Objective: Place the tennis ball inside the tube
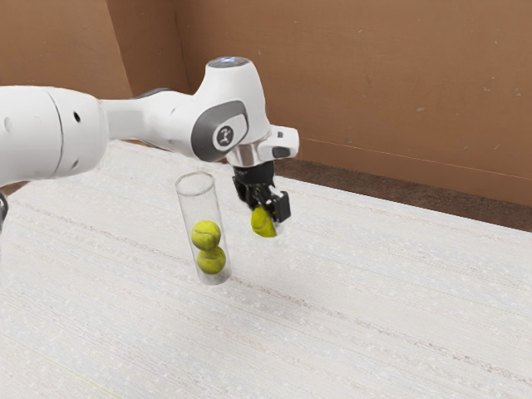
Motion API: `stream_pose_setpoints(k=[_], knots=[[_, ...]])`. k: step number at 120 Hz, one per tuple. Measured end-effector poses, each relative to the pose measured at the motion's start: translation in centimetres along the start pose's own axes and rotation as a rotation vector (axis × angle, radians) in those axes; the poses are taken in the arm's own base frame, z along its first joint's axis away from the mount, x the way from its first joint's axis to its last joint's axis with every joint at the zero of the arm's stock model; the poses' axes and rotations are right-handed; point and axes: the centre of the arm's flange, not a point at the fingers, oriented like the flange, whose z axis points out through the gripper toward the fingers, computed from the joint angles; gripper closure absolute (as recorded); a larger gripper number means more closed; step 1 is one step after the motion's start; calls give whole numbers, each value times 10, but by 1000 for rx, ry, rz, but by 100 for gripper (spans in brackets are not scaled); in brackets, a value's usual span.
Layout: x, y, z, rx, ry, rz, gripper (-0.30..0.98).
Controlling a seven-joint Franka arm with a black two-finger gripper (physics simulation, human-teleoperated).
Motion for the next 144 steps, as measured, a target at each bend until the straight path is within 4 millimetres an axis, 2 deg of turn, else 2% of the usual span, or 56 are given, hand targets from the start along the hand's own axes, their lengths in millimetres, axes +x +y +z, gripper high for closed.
stream_pose_setpoints(k=[7, 17, 24, 33, 45, 52, 120, 144], knots=[[2, -14, -51, 16, 31, -20, 46], [-16, -38, -110, 43, 41, -54, 43], [-32, -60, -132, 51, 22, -92, 42], [-47, -94, -144, 51, -10, -154, 41], [-59, -139, -140, 34, -58, -230, 40], [-57, -150, -132, 11, -79, -240, 39], [-33, -165, -102, -22, -141, -219, 38], [-34, -161, -109, -41, -125, -218, 18]])
